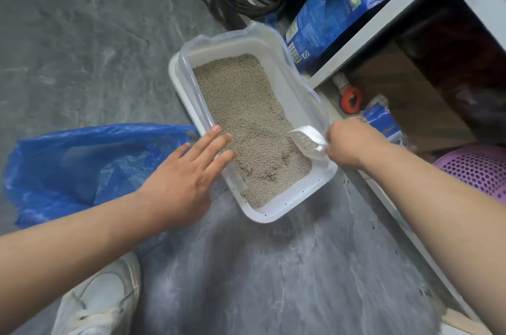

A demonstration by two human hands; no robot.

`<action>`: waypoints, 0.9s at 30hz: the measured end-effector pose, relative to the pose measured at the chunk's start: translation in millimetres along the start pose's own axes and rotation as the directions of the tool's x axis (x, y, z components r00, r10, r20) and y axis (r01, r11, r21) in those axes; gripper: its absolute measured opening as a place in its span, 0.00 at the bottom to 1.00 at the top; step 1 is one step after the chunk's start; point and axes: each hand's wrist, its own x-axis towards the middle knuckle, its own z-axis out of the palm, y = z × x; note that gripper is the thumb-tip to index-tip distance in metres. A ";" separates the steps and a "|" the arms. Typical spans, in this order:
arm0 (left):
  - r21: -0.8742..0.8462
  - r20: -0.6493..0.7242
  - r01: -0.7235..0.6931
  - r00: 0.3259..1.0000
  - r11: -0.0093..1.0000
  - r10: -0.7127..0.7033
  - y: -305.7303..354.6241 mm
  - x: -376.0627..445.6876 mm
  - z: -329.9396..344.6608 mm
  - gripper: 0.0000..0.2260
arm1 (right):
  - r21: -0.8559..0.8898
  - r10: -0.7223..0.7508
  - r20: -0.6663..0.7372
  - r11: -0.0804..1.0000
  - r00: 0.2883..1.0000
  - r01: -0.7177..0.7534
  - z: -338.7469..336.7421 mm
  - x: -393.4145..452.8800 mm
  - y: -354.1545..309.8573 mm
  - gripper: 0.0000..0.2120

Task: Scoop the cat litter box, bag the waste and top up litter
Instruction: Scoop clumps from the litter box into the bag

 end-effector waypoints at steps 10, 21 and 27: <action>0.003 0.006 -0.001 1.000 1.000 0.001 -0.7 -2.2 0.8 0.36 | 0.465 0.004 0.274 0.875 0.962 -0.136 14.3 -7.9 2.7 0.10; 0.006 0.016 -0.001 1.000 1.000 0.001 -0.3 -5.3 -1.8 0.36 | 0.690 0.001 0.514 0.593 0.858 -0.415 35.4 -11.1 8.4 0.10; 0.004 0.033 0.004 0.999 1.000 -0.005 -1.1 -5.5 -2.5 0.35 | 0.708 -0.072 0.594 0.519 0.801 -0.479 46.6 -21.0 3.9 0.11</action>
